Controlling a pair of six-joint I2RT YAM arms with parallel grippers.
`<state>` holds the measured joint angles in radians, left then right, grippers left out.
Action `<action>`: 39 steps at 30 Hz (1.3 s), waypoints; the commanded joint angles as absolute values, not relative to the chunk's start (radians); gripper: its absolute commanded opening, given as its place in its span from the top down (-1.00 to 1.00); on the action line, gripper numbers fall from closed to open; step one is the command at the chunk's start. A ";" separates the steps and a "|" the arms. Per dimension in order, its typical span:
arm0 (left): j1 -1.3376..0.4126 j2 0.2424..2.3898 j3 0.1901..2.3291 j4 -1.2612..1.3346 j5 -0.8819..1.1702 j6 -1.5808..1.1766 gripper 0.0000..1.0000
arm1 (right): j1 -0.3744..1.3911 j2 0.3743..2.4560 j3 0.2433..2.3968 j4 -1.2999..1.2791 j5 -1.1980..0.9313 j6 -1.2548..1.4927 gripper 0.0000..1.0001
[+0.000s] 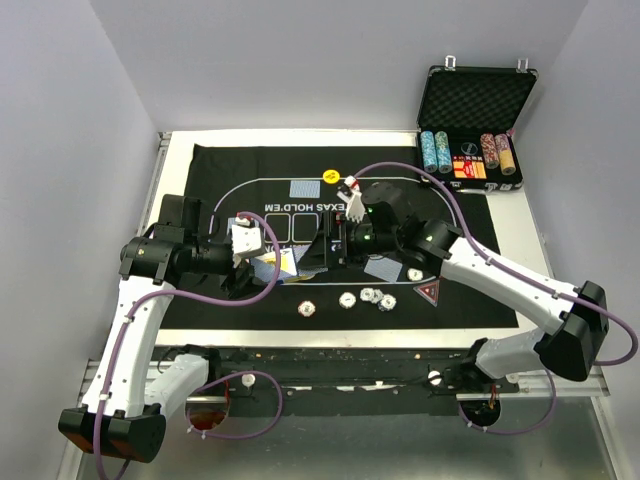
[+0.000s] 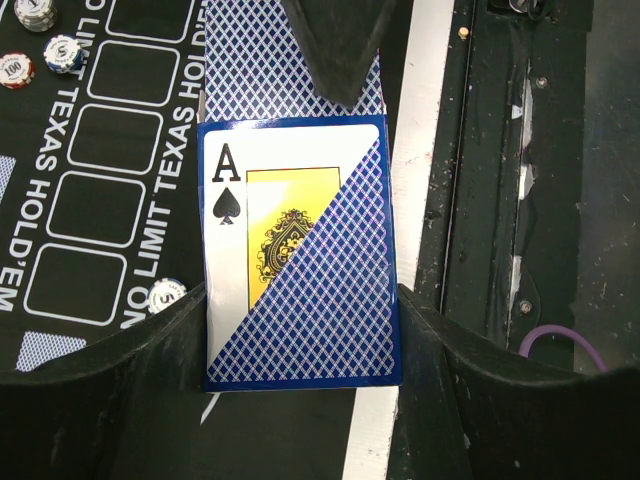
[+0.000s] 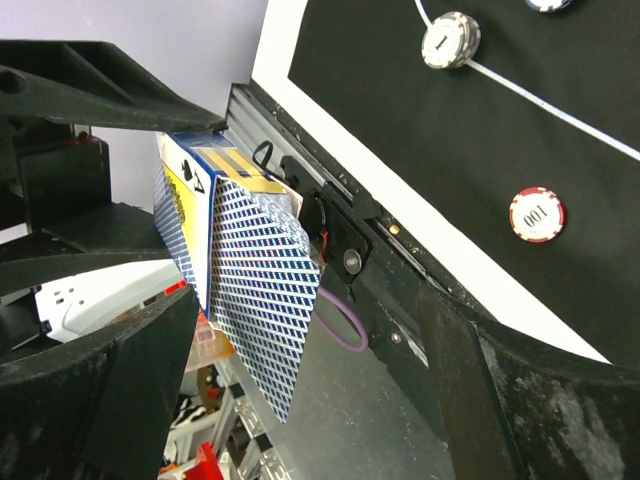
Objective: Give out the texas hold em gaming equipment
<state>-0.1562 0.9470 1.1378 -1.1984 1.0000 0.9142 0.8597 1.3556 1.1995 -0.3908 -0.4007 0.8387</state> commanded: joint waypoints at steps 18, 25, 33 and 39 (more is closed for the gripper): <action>-0.153 0.923 1.143 -1.181 1.055 0.917 0.61 | 0.871 1.318 1.196 -0.408 -0.282 0.877 0.10; -0.153 0.917 1.141 -1.181 1.057 0.916 0.61 | 0.842 1.296 1.203 -0.472 -0.258 0.851 0.14; -0.153 0.914 1.141 -1.183 1.055 0.916 0.61 | 0.801 1.266 1.213 -0.525 -0.247 0.828 0.17; -0.155 0.914 1.137 -1.180 1.058 0.913 0.61 | 0.775 1.247 1.235 -0.558 -0.238 0.810 0.26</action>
<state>-0.1562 0.9337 1.1366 -1.1999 0.9966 0.9119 0.7940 1.2755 1.1999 -0.4870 -0.2764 0.8421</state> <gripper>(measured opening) 0.713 0.390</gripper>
